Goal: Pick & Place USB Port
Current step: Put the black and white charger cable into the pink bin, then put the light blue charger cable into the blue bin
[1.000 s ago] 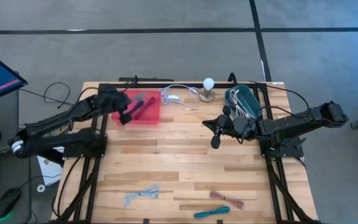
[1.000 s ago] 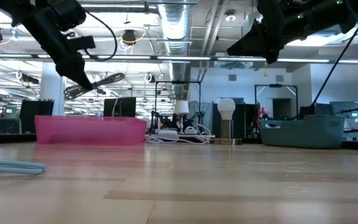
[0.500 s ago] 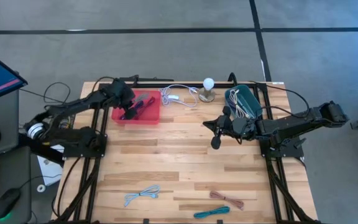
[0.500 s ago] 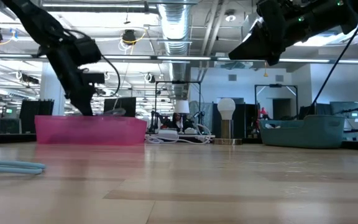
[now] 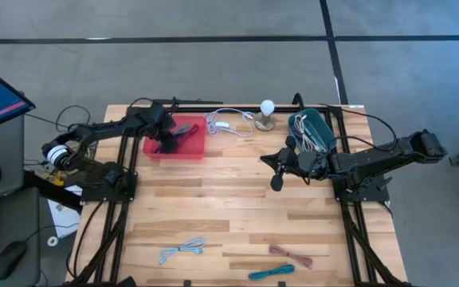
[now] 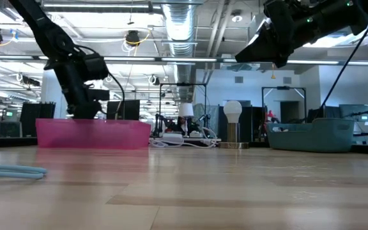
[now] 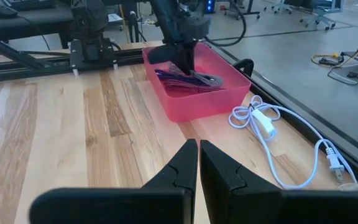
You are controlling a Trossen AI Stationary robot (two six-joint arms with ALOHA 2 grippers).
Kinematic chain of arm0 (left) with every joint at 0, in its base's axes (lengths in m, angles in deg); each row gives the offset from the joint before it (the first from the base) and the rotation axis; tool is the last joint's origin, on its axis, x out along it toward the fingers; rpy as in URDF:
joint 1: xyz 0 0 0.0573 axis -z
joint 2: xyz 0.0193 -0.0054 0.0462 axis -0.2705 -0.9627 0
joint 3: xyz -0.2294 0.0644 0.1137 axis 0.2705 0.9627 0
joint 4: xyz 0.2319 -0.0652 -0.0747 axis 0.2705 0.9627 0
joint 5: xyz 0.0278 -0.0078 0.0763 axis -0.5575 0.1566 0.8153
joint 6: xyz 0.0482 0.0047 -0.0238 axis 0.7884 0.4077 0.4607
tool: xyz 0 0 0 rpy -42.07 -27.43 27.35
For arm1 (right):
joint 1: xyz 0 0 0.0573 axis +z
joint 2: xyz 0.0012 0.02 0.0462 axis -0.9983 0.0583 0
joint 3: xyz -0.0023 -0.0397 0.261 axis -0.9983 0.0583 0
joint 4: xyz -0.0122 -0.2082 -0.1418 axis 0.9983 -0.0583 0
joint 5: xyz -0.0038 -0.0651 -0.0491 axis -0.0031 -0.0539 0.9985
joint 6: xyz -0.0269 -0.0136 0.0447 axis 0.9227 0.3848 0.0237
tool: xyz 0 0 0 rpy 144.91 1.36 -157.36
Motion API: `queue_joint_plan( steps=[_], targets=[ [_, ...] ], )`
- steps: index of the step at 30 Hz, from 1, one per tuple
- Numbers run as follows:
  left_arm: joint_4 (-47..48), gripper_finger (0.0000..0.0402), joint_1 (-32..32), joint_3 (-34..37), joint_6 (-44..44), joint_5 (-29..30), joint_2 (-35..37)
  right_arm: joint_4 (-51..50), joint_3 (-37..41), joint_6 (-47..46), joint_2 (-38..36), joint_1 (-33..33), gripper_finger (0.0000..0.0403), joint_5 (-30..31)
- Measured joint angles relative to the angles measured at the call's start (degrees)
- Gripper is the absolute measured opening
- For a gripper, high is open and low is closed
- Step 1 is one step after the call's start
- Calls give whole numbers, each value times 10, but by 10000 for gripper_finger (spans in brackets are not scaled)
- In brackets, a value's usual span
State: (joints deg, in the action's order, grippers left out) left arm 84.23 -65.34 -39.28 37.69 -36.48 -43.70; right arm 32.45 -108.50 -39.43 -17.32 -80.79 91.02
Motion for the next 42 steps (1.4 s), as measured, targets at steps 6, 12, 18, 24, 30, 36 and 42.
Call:
queue_joint_plan(
  steps=[6, 12, 18, 24, 30, 36, 42],
  targets=[
    [-6, 116, 0, 0, -1, 0, 14, -1, 0, 0, 0, 0, 11, 0],
    [-8, 132, 2, 0, -12, 0, 54, -1, 0, 2, 0, 0, 11, 0],
    [-8, 133, 3, 0, -25, -3, 127, -2, 0, 2, 0, 0, 11, 0],
    [-8, 128, 23, 0, -77, -97, 206, -16, 0, 2, 0, 0, 11, 0],
    [-8, 107, 96, 0, -124, -173, 268, -16, 0, 1, 0, 0, 11, 0],
    [-17, 91, 213, 0, -156, -174, 302, -14, 0, 0, 0, 0, 11, 0],
    [-60, 87, 330, 0, -200, -146, 306, -14, 0, 0, 0, 0, 11, 0]
  ],
)
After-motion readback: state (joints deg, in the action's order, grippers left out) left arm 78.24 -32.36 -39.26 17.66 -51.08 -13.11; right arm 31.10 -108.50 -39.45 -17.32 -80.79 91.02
